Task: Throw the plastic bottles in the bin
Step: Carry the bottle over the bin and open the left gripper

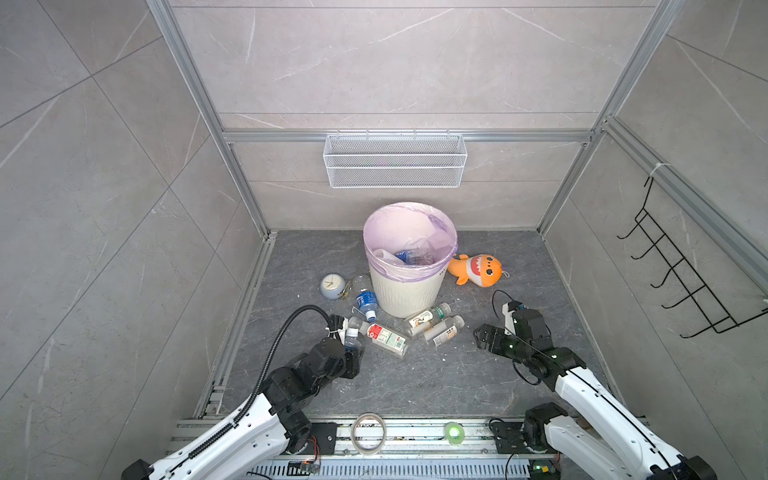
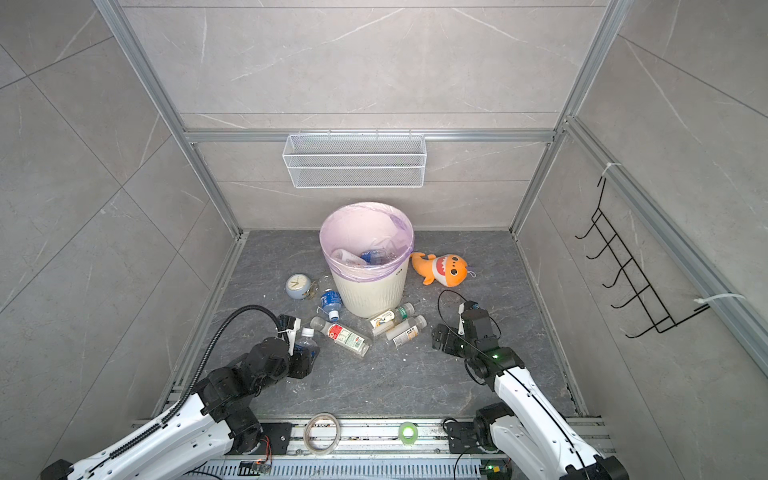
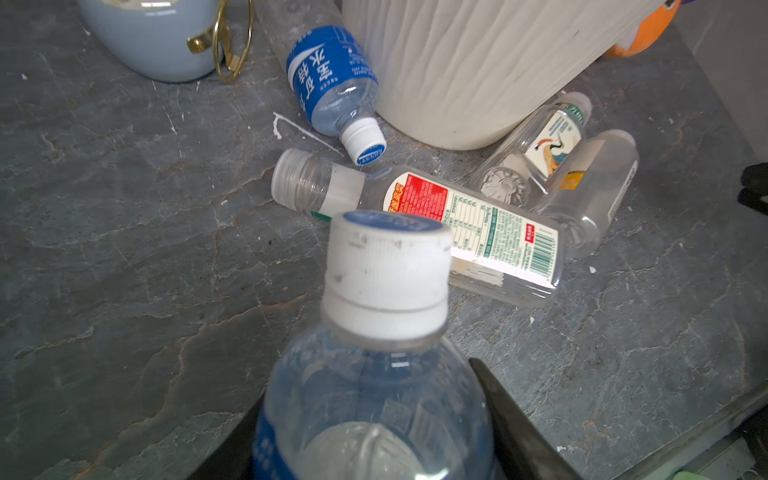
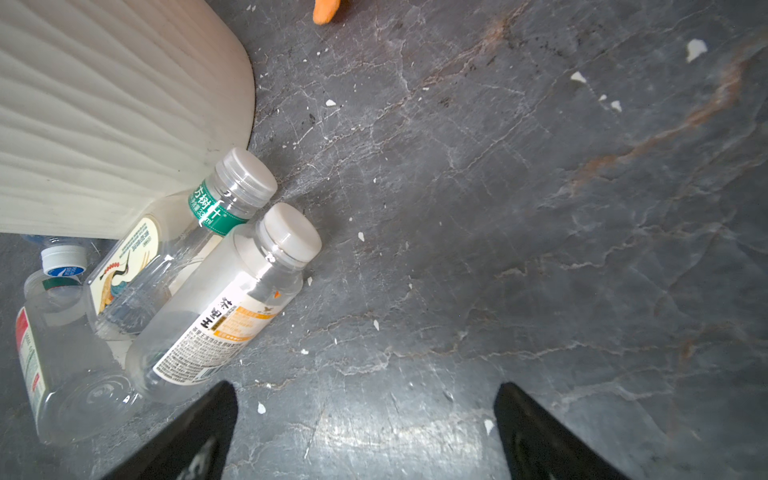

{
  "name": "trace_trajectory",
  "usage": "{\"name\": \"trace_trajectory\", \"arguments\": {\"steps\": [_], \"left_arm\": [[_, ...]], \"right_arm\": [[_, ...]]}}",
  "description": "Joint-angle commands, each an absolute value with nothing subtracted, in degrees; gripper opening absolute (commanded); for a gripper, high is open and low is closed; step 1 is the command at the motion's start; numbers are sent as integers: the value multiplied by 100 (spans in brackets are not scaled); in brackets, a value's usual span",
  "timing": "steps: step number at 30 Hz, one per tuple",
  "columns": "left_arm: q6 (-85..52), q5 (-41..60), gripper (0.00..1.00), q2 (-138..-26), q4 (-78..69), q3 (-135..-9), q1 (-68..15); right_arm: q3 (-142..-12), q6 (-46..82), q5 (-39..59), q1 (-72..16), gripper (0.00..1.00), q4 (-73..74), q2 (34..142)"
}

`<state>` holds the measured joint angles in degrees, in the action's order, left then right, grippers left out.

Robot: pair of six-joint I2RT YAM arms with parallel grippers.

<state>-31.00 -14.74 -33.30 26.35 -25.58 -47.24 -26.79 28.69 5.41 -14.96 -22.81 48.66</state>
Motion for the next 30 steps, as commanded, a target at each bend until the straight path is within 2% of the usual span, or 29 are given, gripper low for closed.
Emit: {"name": "trace_trajectory", "arguments": {"steps": [1,7,10,16,19,20,21,22,23,26,30], "left_arm": [[-2650,-1453,47,-3065,2271,-2720,-4711],[-2073,-1276,47,-3273,1818,-3470,-4711],[-1722,-1266,47,-3815,1473,-4270,-4712],[-799,-1108,47,-5847,1257,-7030,-4696],[-630,-572,47,-7124,1523,-8812,-4370],[-654,-296,54,-7610,1671,-9439,-4168],[-763,0,67,-8063,1958,-10026,-3954],[-894,82,89,-8554,2324,-10698,-3802],[-962,88,100,-8957,2588,-11184,-3690],[-1058,-117,100,-9237,2612,-11405,-3556],[-1087,-161,100,-8642,1868,-10561,-3518]], "right_arm": [[-2745,2783,518,-1476,98,-2199,4912],[-2748,2772,527,-1472,98,-2191,4930],[-2760,2775,542,-1475,98,-2189,4961],[-2751,2776,549,-1477,98,-2180,4940],[-2744,2769,552,-1476,98,-2180,4918],[-2743,2770,545,-1472,98,-2187,4907],[-2738,2776,545,-1475,98,-2181,4899],[-2736,2776,545,-1474,98,-2192,4880],[-2725,2769,545,-1470,98,-2193,4849],[-2682,2783,545,-1477,98,-2198,4735],[-2654,2773,554,-1474,98,-2189,4683]]}}
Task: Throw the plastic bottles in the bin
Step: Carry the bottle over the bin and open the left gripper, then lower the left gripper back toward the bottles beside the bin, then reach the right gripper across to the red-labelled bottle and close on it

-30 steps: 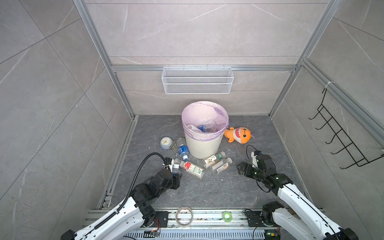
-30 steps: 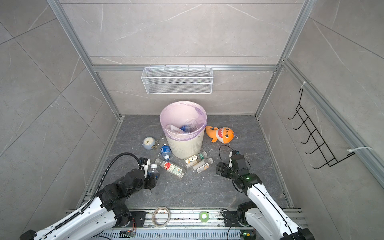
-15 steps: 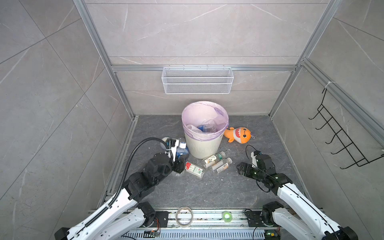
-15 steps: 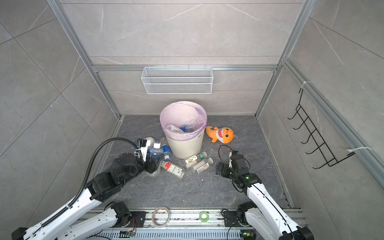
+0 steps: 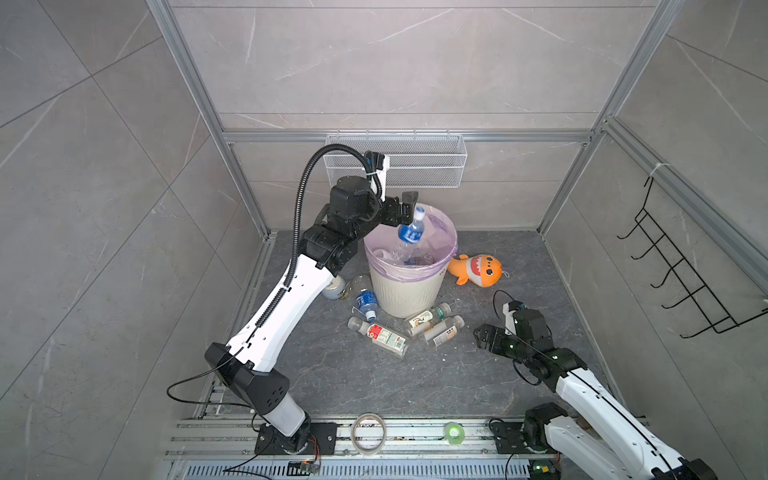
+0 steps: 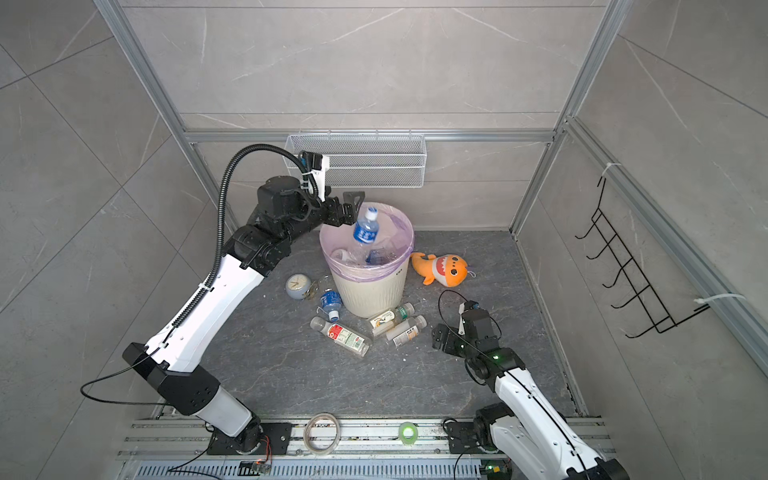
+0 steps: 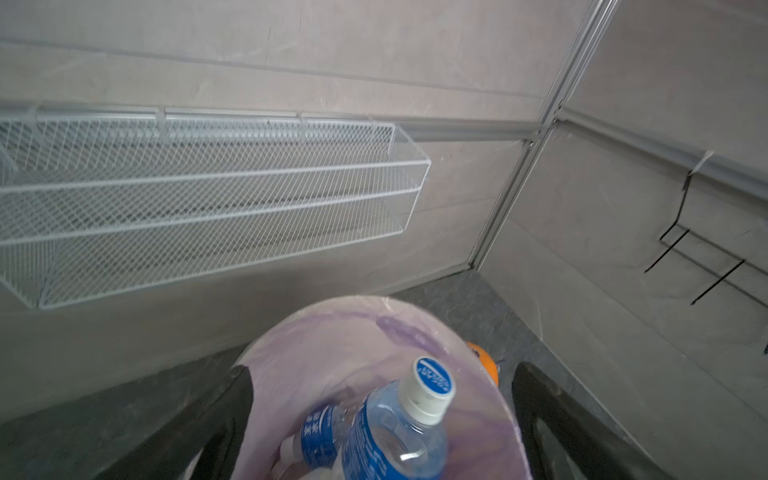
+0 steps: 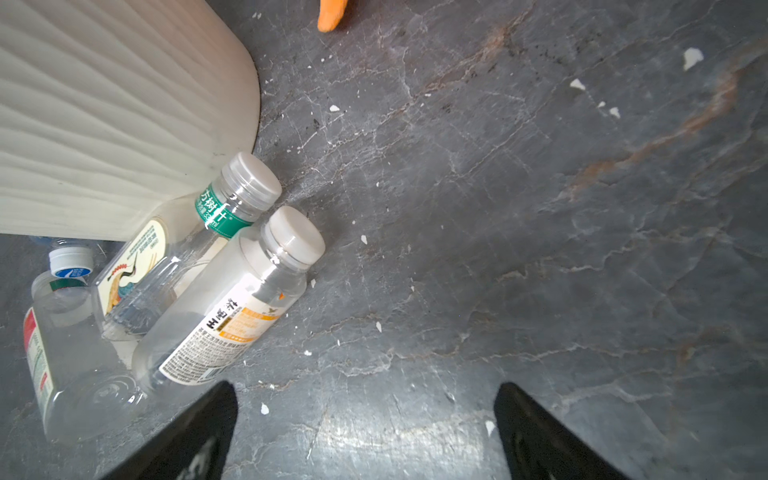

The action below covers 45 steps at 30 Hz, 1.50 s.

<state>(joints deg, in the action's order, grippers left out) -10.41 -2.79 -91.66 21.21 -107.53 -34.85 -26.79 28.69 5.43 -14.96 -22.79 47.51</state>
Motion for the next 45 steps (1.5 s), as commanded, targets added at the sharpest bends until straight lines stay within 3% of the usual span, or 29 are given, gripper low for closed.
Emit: {"name": "trace_trajectory", "arguments": {"steps": [1,32,45], "left_arm": [[-1067,-154,100,-8498,1789,-10416,-3522],[-1437,-571,100,-5507,1389,-6353,-3491],[-1775,-736,100,-4876,1266,-4622,-3493]], "right_arm": [[-2663,2773,564,-1477,98,-2184,4693],[-2569,2621,725,-1594,97,-2041,4397],[-2564,2515,106,-2523,97,-1985,4152]]}}
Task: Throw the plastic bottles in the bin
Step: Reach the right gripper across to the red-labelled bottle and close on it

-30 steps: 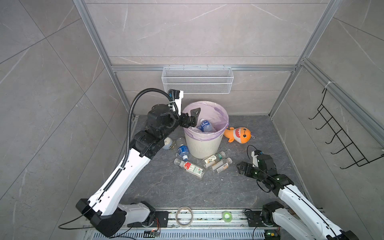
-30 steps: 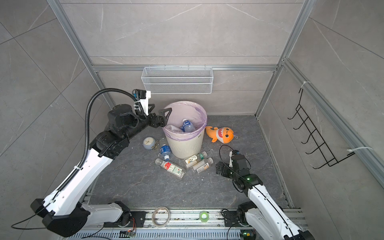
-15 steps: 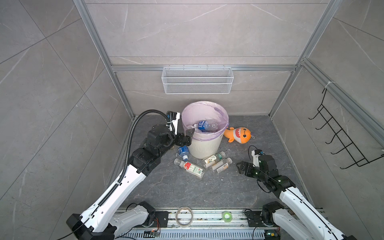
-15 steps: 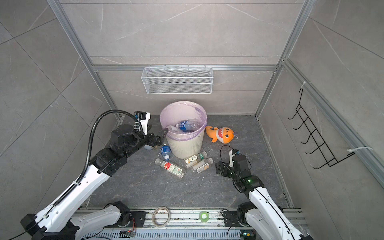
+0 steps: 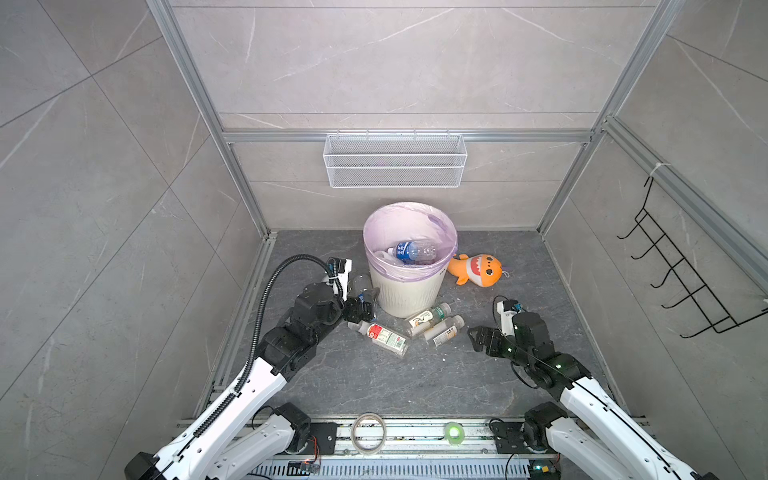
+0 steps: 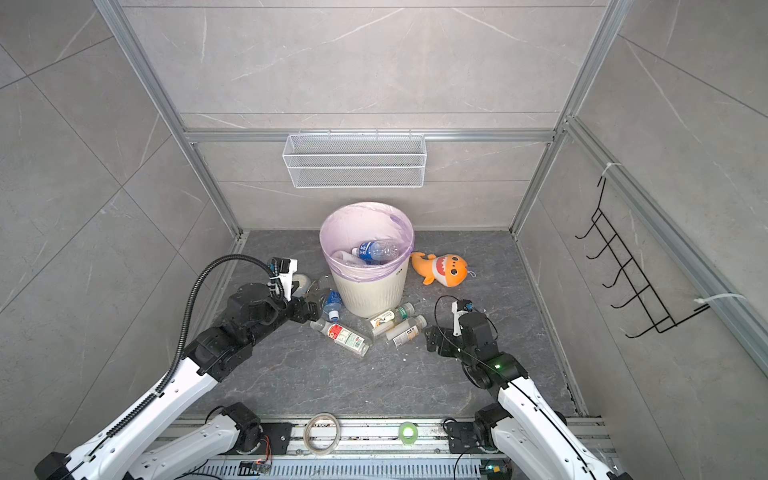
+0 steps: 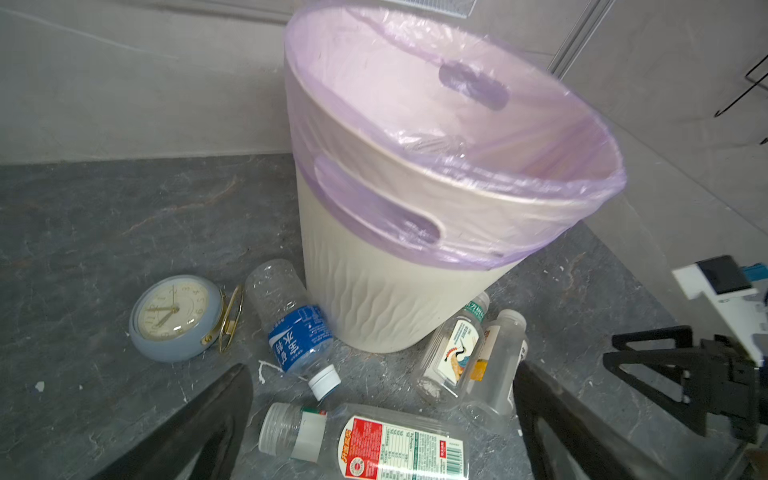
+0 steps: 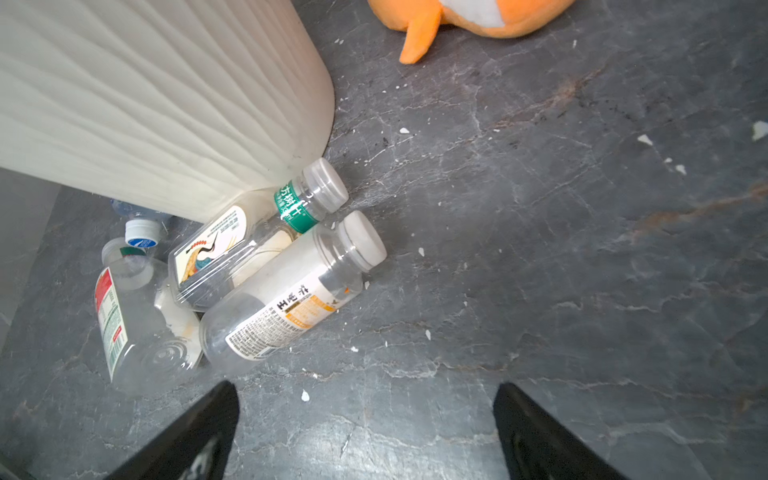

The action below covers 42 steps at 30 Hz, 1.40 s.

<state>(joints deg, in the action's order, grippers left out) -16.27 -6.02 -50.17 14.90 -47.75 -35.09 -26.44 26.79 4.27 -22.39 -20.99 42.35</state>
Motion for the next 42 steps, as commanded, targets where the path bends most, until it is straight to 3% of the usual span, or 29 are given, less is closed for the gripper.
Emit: {"name": "trace_trajectory", "arguments": {"steps": [1,10,25,42], "left_arm": [[-1775,-746,100,-4850,1261,-4528,-3495],[-1855,-961,100,-4637,1259,-3648,-3485],[-2073,-1523,100,-4156,1483,-2644,-3477],[-2213,-1520,99,-3510,1408,-2118,-3391]], "right_arm": [[-2574,2490,-43,-2714,97,-1973,4157],[-3055,2316,-1358,-4508,98,-1839,4961],[-4961,1875,-2636,-6568,99,-1763,7501],[-6960,907,-2275,-6724,99,-2177,9837]]}}
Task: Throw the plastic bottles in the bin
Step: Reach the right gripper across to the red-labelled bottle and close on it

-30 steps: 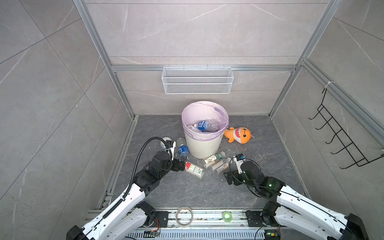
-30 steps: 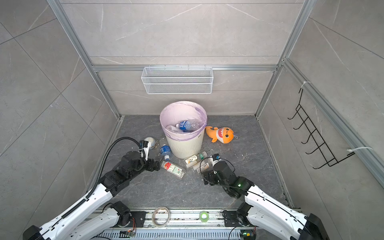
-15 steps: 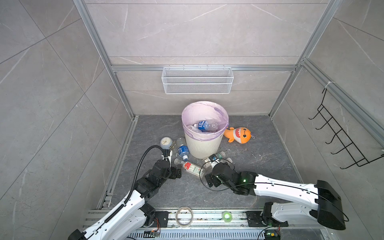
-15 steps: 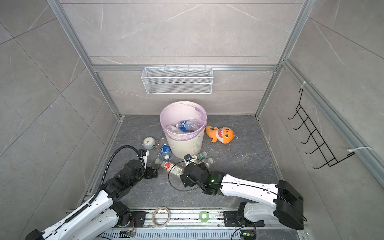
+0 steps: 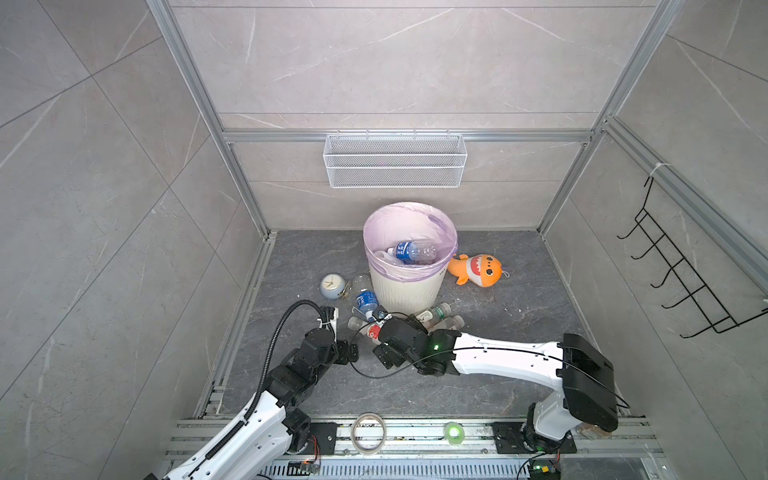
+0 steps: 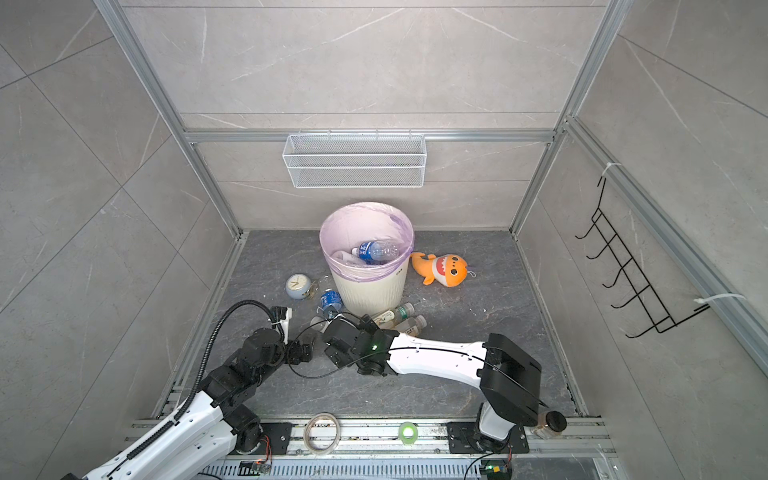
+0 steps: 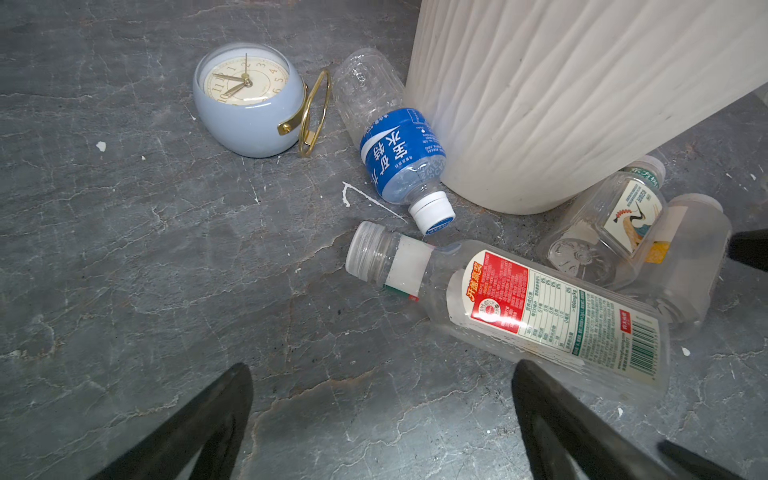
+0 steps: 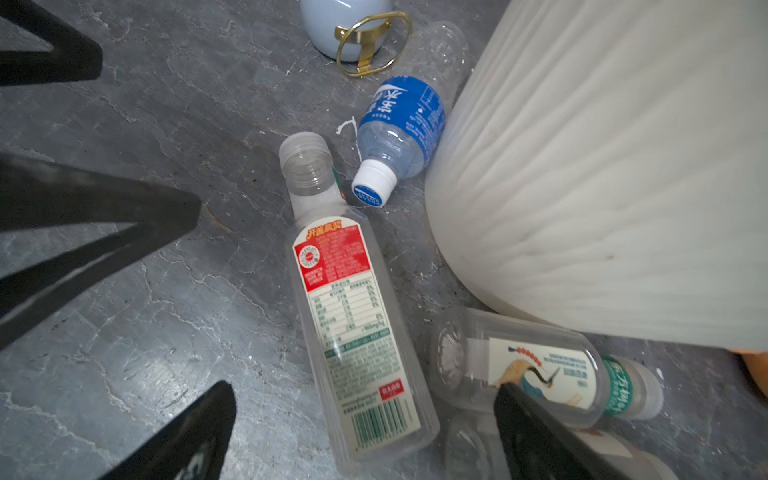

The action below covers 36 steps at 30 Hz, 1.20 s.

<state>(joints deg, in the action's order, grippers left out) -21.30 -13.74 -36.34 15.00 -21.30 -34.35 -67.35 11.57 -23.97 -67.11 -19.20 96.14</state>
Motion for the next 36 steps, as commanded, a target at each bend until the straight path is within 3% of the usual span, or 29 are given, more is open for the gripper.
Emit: {"name": "trace_trajectory", "arguments": {"steps": [1,19,36], "left_arm": [[-2223,-1514,99,-3469,1406,-2090,-3390],[-2276,-1490,99,-3567,1284,-2053,-3375],[-2250,-1397,99,-3630,1179,-2026,-3375]], "right_arm": [[-7022,873,-2269,-6724,99,-2182,9919],[-7600,802,-1897,-6342,97,-2181,10901],[-7645,1119,-1175,-6258,81,-2076,11275]]}}
